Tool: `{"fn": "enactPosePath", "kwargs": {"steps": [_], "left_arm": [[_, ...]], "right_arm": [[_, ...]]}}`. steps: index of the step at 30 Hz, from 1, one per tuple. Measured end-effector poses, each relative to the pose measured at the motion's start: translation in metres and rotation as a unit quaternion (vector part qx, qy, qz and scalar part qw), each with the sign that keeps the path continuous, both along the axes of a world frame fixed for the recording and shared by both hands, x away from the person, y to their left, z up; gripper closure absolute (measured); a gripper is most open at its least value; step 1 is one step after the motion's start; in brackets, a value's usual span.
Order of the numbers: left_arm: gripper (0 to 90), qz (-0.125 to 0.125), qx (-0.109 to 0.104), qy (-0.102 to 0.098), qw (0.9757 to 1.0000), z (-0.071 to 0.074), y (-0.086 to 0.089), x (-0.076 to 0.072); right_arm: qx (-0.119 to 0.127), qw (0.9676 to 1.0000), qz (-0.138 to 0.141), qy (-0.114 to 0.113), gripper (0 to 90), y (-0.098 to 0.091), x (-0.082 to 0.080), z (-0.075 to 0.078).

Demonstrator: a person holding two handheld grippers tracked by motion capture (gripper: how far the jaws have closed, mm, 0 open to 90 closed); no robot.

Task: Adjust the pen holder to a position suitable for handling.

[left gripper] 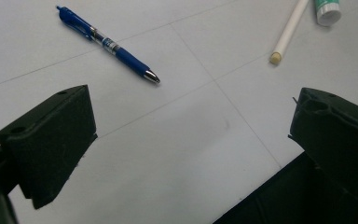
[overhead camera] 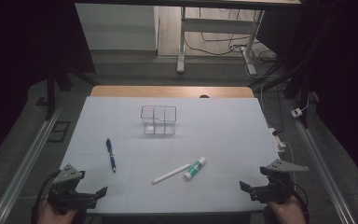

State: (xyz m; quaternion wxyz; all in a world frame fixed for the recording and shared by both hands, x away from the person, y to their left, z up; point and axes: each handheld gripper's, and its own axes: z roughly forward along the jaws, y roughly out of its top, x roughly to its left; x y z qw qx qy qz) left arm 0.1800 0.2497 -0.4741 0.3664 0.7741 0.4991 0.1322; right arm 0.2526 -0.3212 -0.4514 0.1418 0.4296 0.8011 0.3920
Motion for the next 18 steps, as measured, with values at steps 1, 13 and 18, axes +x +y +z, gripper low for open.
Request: {"fn": "enactPosePath", "kwargs": {"steps": [1,13,18], "left_arm": [[0.9,0.000,0.001,0.001,1.0000,-0.0001,-0.0002,0.0001],[0.0,0.008,0.011,0.004,0.9999,-0.0002,-0.0019,0.0008],[0.0,0.011,0.015,0.005,0.9998,-0.0001,-0.0023,0.0010]], "right_arm": [[0.001,1.0000,0.001,0.000,0.0,-0.0001,0.0000,0.0000],[-0.002,0.9999,0.007,-0.009,0.0,-0.0051,0.0018,0.0005],[0.002,0.9999,0.009,-0.004,0.0,-0.0038,0.0013,0.0005]]}}
